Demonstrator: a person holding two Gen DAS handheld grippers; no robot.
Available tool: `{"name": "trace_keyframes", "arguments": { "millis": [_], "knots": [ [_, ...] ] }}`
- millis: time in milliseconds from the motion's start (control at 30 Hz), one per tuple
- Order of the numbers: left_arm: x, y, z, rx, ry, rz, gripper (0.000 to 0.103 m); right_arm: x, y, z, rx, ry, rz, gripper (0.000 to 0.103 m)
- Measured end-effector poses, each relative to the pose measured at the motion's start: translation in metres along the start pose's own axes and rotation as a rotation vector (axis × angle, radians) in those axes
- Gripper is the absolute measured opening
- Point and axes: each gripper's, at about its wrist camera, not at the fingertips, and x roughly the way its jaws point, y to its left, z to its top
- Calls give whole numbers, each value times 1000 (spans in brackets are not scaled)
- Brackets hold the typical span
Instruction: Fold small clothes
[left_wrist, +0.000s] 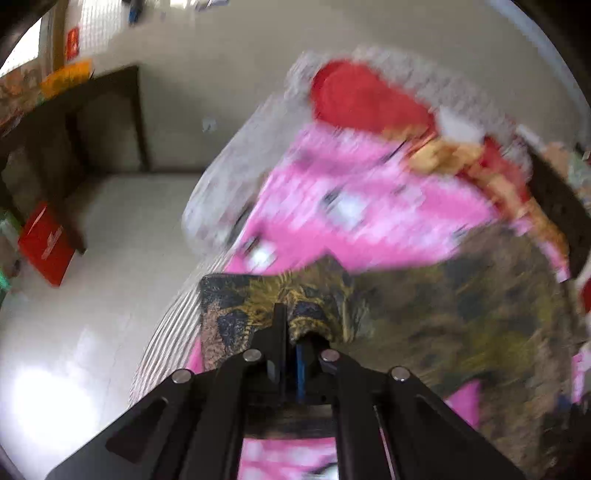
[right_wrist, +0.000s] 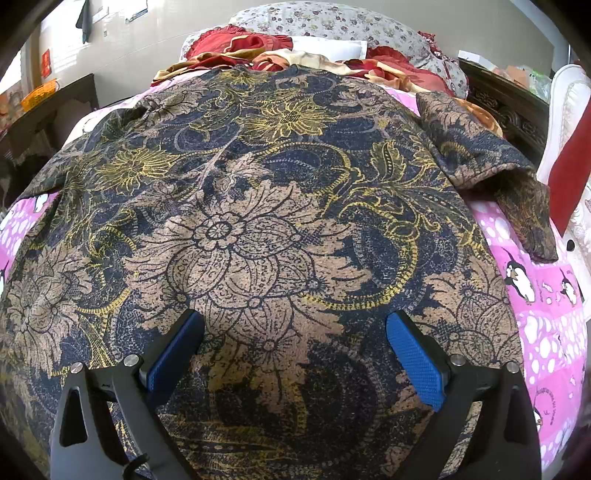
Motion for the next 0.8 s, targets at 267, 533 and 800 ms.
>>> {"name": "trace_keyframes", "arguments": {
  "millis": [267,533,800],
  "knots": [
    [-42,-172,25,112,-148,-319,3,-1,1,0,-1,-1,-7,90],
    [63,-302,-68,206,113,-363,12,-8,-7,12,18,72,38,81],
    [34,-274,-118,245,73,-315,62,-29,-23,85,113,-52,222,80]
  ]
}}
